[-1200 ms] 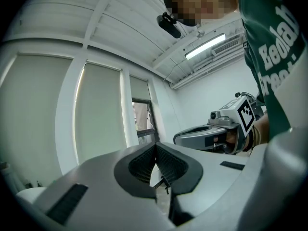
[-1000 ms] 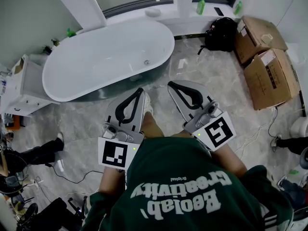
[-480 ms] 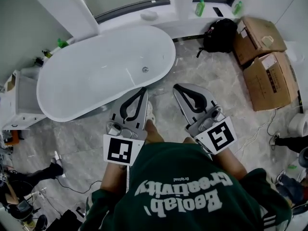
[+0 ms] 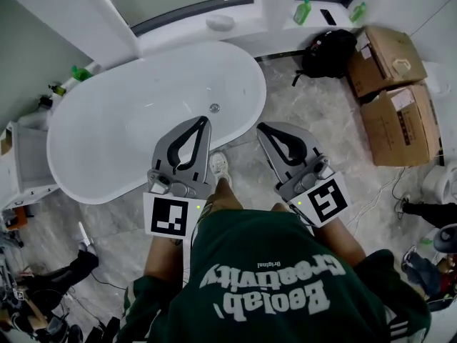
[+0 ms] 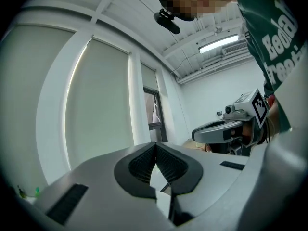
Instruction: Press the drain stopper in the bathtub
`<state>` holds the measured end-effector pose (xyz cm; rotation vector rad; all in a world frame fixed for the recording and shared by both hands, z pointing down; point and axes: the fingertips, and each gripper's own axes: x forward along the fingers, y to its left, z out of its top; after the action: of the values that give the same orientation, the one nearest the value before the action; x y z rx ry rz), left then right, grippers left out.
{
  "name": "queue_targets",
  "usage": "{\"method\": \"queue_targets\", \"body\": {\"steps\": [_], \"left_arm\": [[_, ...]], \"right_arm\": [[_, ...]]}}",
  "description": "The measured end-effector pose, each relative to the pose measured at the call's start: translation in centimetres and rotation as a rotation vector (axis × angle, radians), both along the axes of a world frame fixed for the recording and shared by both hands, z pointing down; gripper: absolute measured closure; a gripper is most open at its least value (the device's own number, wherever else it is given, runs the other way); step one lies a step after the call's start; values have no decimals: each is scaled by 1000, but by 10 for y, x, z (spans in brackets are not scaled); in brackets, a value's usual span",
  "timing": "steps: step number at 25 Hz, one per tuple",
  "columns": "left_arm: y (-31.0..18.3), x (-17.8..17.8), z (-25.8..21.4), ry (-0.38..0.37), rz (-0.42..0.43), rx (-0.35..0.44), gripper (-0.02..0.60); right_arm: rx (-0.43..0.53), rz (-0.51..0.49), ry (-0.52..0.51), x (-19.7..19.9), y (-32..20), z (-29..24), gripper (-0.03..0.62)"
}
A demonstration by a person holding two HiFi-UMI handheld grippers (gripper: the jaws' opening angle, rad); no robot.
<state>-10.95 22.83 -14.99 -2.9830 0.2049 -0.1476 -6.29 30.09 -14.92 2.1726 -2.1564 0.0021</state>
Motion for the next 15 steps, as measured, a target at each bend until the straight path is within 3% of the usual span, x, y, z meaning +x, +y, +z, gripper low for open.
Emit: {"method": "queue_targets", "body": {"steps": [8,15], "left_arm": [[-84,47,19,-63,8,-27,577],[-126,76,34,-96,39,-41,576]], "right_arm": [[-60,24,-49,45,-80,22,583],[-99,51,-86,76,-123,38,583]]}}
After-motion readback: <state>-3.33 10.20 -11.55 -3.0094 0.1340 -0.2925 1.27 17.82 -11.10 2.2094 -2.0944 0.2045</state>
